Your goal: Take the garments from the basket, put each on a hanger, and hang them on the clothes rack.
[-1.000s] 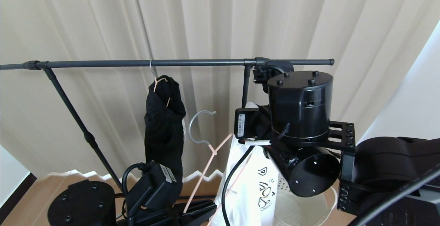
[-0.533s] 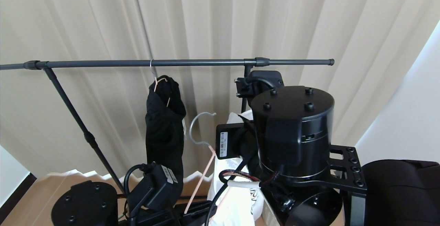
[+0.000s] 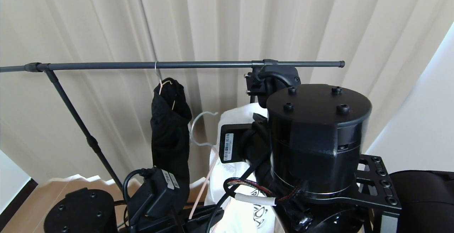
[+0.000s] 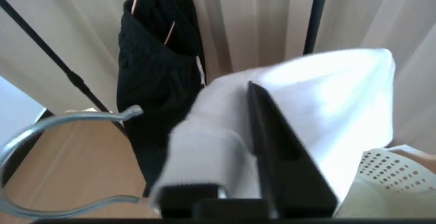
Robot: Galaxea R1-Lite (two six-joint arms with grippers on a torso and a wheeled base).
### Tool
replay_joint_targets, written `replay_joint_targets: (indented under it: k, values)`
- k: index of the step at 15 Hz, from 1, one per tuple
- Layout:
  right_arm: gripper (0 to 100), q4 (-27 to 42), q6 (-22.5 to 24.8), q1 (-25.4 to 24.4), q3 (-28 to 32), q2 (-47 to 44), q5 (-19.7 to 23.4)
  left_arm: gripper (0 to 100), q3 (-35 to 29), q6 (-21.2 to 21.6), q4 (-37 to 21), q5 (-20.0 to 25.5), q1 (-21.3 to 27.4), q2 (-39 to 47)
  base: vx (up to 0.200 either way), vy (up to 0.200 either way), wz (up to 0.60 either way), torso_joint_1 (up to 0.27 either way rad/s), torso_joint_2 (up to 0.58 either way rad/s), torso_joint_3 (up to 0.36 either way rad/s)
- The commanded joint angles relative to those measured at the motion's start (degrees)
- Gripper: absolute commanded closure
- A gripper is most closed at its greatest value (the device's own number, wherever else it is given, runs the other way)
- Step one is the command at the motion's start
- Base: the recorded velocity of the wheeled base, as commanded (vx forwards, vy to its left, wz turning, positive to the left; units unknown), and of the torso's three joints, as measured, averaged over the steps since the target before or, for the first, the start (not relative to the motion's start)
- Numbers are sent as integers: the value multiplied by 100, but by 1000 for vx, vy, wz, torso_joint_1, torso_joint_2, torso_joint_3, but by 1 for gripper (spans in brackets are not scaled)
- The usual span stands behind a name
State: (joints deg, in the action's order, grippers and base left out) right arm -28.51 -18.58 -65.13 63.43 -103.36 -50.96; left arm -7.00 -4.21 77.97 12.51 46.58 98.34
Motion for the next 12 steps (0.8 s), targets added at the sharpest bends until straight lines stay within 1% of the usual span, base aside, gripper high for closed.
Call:
replay_joint_targets:
  k: [1,5,8,12]
  values:
    - [0,-5,56,53,-32,132,-20,100,41,-1,16,6,0,10,0,0,0,0,0,0]
    - [0,4,82,220,-50,211,-28,100,58,-1,25,-3,0,-17,0,0,0,0,0,0]
    - [0,-5,82,229,-67,36,-28,100,137,-1,289,6,0,1,0,0,0,0,0,0]
    - [0,4,82,212,-76,-140,-28,100,111,-10,350,-3,-26,36,0,0,0,0,0,0]
